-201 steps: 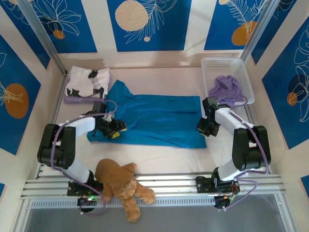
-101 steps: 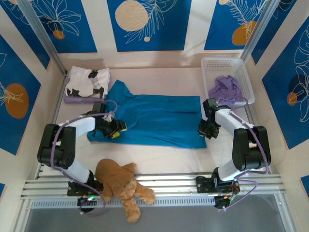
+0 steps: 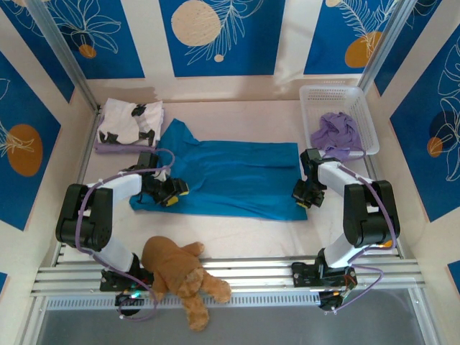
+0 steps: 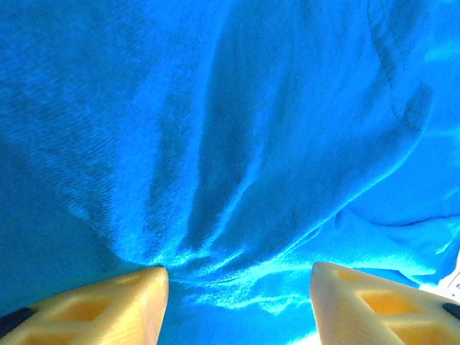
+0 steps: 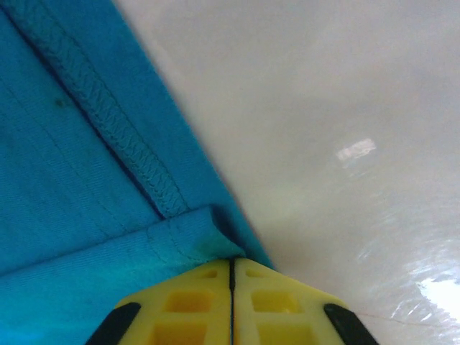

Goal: Fold and stack the t-shirts

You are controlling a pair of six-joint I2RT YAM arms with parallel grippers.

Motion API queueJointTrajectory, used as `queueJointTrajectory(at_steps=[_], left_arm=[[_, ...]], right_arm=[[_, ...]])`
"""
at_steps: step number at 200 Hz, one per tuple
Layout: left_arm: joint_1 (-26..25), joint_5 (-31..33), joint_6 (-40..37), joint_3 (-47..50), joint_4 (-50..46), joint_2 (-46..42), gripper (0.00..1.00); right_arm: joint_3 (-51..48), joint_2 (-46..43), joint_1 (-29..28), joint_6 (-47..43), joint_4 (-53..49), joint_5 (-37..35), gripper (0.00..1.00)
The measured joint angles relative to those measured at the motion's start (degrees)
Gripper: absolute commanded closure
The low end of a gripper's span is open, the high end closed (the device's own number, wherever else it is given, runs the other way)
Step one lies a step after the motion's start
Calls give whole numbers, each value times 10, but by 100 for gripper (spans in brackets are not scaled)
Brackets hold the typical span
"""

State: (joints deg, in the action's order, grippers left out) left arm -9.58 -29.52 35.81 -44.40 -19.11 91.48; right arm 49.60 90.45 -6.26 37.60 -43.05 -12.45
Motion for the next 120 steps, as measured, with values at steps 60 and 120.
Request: queueJointTrajectory(at_steps=[60, 120], left_arm=[[0, 0, -1, 0, 0, 1, 43], [0, -1, -4, 0, 2, 4, 42]], right_arm=[[0, -7, 0, 0, -3, 0, 100], [8, -72, 8, 5, -15, 1, 100]])
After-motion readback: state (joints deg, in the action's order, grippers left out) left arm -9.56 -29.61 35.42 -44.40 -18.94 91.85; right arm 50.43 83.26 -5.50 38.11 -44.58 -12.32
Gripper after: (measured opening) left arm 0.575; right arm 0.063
